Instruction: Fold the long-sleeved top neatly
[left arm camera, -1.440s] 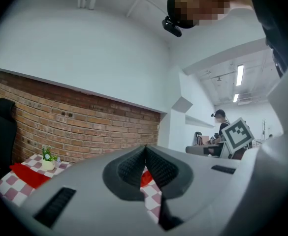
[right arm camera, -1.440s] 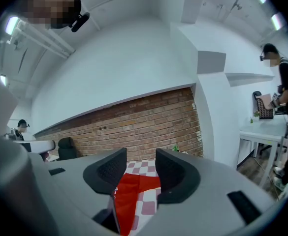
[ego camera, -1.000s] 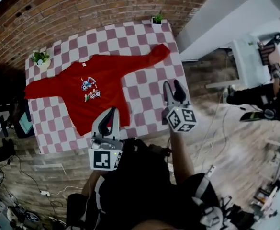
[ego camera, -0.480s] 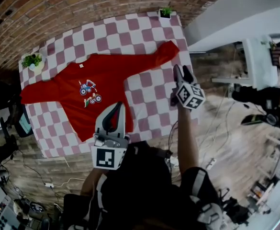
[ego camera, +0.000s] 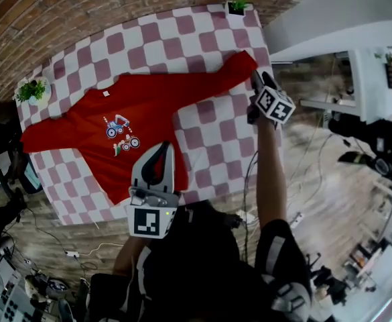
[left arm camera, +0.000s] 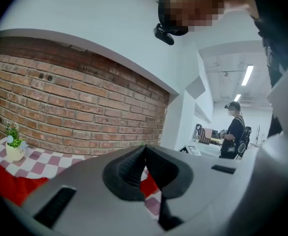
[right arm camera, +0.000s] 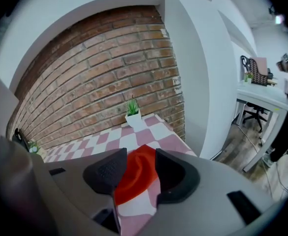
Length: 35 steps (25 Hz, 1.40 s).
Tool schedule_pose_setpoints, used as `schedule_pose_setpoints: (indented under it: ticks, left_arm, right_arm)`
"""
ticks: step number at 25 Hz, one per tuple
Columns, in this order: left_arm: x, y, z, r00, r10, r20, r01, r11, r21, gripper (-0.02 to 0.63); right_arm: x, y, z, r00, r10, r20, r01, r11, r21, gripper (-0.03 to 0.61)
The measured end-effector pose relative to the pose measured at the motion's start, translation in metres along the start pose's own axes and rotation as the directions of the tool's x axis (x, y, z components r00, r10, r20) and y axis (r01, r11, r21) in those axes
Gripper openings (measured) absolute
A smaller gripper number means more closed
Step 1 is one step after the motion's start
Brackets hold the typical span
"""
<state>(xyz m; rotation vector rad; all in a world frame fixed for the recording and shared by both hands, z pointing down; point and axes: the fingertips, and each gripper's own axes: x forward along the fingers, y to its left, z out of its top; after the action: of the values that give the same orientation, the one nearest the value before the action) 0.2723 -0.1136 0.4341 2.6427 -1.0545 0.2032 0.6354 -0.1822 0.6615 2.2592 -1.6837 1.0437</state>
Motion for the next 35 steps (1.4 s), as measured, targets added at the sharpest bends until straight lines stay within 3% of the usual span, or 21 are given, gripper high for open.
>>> schedule_pose_setpoints:
  ticks: [14, 19, 28, 35]
  left_arm:
    - [0.021, 0.024, -0.018, 0.999, 0.021, -0.029, -0.022, 0.999, -0.029, 0.006]
    - [0.021, 0.025, -0.018, 0.999, 0.028, -0.027, -0.029, 0.999, -0.033, 0.006]
    - [0.007, 0.024, -0.011, 0.999, 0.037, -0.012, -0.037, 0.999, -0.032, 0.006]
    - [-0.015, 0.026, 0.005, 0.996, 0.080, 0.028, -0.080, 0.997, -0.024, 0.006]
  right_arm:
    - [0.064, -0.037, -0.043, 0.986, -0.032, -0.162, 0.037, 0.999, 0.028, 0.172]
    - [0.066, -0.041, -0.048, 0.981, -0.068, -0.183, 0.068, 0.998, -0.010, 0.077]
    - [0.055, -0.034, -0.036, 0.987, -0.081, -0.141, 0.077, 0.996, -0.036, 0.032]
    - [0.026, -0.011, -0.009, 0.996, -0.067, -0.065, 0.060, 0.991, -0.117, 0.030]
